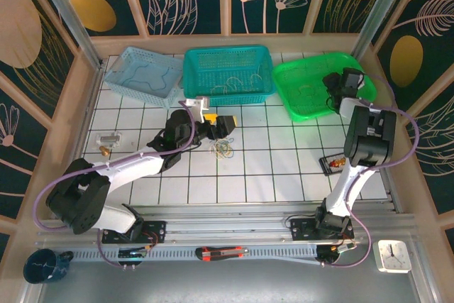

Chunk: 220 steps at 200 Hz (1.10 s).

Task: Untangle the cables

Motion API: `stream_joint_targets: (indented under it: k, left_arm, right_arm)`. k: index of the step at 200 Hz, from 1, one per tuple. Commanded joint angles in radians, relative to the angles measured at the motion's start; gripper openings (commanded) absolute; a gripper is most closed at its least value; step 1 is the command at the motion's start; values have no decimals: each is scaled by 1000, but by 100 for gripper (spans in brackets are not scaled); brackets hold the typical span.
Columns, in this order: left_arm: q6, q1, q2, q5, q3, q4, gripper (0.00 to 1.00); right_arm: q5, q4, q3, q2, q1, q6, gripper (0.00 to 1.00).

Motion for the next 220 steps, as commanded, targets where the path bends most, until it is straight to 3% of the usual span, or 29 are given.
stream_joint_targets:
  k: [1,45,93,153,220]
  left_arm:
    - [-8,-4,-17,-9,25,-9,99]
    - [-8,-5,-41,-37,7,-25,99]
    - [-10,-5,-62,-61,-8,-40,99]
    - [-7,-4,-81,-77,-18,-47,99]
    - [-4,-3,-109,-95,-29,-40,99]
  right_arm:
    - [-83,47,7,-85,27,-40,61]
    - [-185,75,0,-189,109,-58,61]
    - [-252,64,-194,-399,281,-21,61]
    - [-75,-108,-300,-456,501,-43,61]
    - [140,-302,-55,-210,514,-119,63]
